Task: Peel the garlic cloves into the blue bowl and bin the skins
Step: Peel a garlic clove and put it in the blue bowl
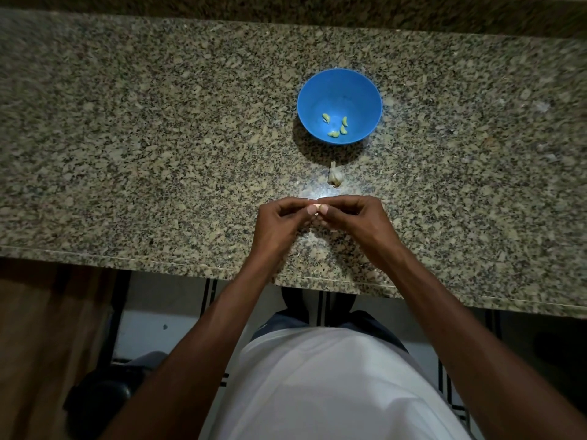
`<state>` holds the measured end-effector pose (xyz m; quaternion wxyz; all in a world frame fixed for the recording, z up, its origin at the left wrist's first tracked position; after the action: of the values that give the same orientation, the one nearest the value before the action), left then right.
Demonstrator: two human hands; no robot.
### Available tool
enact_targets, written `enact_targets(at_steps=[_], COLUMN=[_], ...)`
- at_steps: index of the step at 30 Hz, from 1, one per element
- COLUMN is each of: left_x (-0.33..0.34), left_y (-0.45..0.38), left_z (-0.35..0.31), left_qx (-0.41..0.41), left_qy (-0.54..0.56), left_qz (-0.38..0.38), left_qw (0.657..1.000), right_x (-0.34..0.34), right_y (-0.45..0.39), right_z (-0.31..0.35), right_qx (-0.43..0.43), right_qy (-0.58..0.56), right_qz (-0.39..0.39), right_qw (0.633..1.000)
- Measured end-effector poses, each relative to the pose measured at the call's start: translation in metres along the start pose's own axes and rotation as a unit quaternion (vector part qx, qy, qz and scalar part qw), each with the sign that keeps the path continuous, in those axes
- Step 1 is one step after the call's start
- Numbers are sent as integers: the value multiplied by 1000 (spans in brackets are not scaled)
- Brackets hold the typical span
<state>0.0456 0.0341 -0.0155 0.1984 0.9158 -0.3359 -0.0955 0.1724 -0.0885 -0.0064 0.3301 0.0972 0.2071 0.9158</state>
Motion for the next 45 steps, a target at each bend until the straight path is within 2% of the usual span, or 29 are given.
enact_targets(at_steps=[3, 7, 12, 16, 19, 23, 31, 45], left_x=[0, 5, 10, 10, 7, 4, 4, 10], left_y=[0, 3, 5, 6, 5, 7, 5, 6], left_z=[-2, -3, -2, 0, -1, -9, -15, -17], left_qx=[14, 19, 15, 6, 0, 13, 20, 17], left_qy=[-34, -8, 26, 58, 74, 42, -26, 8], left_qz=[3, -26, -83, -90, -48, -6, -76, -132], left_qw=[999, 999, 996, 994, 996, 999, 997, 991], right_x=[-2, 0, 8, 15, 14, 7, 12, 18], right_y=[0, -2, 2, 2, 0, 2, 7, 2], right_z=[6, 8, 0, -5, -6, -2, 1, -5], right_qx=[-2, -20, -16, 47, 78, 45, -44, -61], right_qy=[20, 13, -54, -133, -165, -123, -49, -60], right_qz=[16, -42, -115, -100, -77, -71, -88, -130], right_qw=[1000, 999, 992, 985, 980, 989, 994, 988])
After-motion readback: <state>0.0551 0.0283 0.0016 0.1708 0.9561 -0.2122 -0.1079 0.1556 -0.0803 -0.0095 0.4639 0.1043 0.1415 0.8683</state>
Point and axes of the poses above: each hand's wrist, its own y-axis away from the middle knuckle, its own x-axis out of the palm, z = x × y, the point moved 5 cm from there along -y, towards the middle knuckle, and after that the axes turned 1 degree about -z, right-handed, at the moved point
